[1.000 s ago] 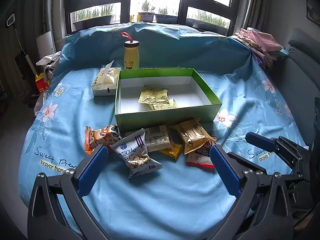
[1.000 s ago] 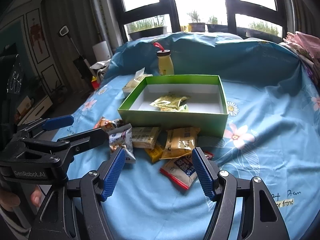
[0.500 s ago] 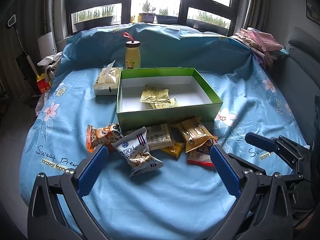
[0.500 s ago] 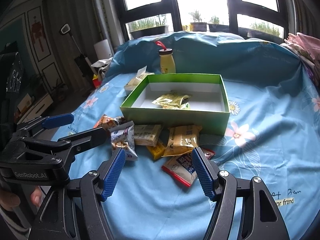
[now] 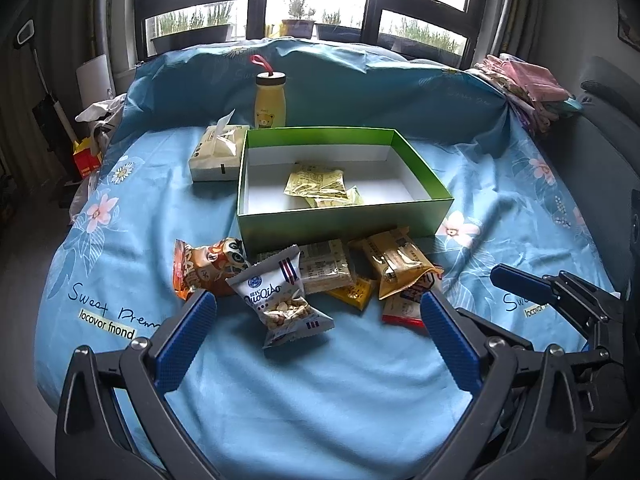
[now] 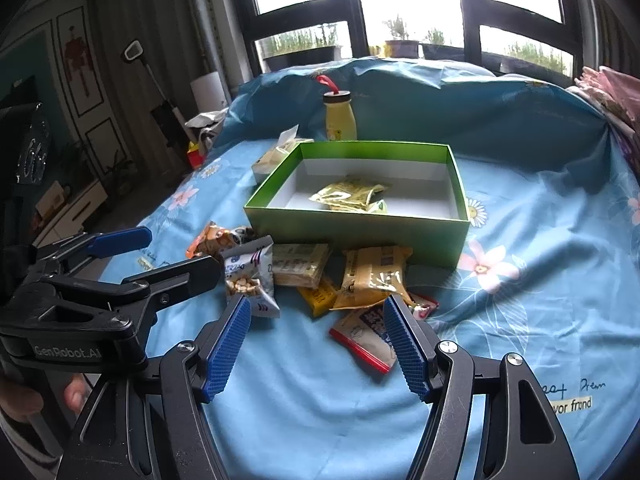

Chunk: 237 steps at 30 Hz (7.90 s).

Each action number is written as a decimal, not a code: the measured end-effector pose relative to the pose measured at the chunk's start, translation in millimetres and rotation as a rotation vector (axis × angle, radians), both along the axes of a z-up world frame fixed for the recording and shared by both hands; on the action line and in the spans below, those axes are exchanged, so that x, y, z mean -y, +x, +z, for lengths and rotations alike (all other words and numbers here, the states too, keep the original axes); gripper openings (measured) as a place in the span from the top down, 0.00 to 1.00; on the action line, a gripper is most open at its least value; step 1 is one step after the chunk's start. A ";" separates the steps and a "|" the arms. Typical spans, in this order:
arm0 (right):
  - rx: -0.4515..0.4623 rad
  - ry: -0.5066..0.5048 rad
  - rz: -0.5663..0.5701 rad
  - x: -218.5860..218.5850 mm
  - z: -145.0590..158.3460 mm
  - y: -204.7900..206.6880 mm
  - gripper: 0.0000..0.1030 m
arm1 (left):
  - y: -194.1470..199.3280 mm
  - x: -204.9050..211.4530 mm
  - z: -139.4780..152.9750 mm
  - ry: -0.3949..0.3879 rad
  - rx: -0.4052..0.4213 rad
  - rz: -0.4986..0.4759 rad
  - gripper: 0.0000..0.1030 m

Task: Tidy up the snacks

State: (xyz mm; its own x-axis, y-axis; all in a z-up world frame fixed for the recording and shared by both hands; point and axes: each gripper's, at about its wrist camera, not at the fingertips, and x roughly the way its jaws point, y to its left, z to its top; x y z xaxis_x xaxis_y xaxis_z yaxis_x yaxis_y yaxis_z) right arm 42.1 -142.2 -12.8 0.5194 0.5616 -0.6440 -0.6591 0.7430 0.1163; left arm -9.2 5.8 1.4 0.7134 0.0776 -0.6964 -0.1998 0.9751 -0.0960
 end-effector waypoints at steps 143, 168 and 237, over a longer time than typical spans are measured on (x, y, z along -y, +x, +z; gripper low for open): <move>0.006 0.161 0.209 -46.4 0.2 110.8 0.80 | 144.3 -9.7 12.2 -0.125 0.029 -0.213 0.60; -0.059 0.111 0.195 -78.1 -27.2 168.9 0.80 | 201.0 -33.6 -22.6 -0.146 -0.033 -0.170 0.60; -0.055 0.067 -0.039 15.2 -10.6 70.6 0.33 | 68.7 -43.8 -17.7 -0.215 -0.058 -0.032 0.01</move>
State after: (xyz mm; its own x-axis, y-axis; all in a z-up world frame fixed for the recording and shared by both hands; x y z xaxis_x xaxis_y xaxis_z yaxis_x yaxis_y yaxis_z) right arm 112.7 -157.4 -23.3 0.5072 0.5839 -0.6339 -0.6209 0.7576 0.2012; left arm 59.5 49.6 -16.3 0.6715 -0.0989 -0.7344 -0.1804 0.9394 -0.2915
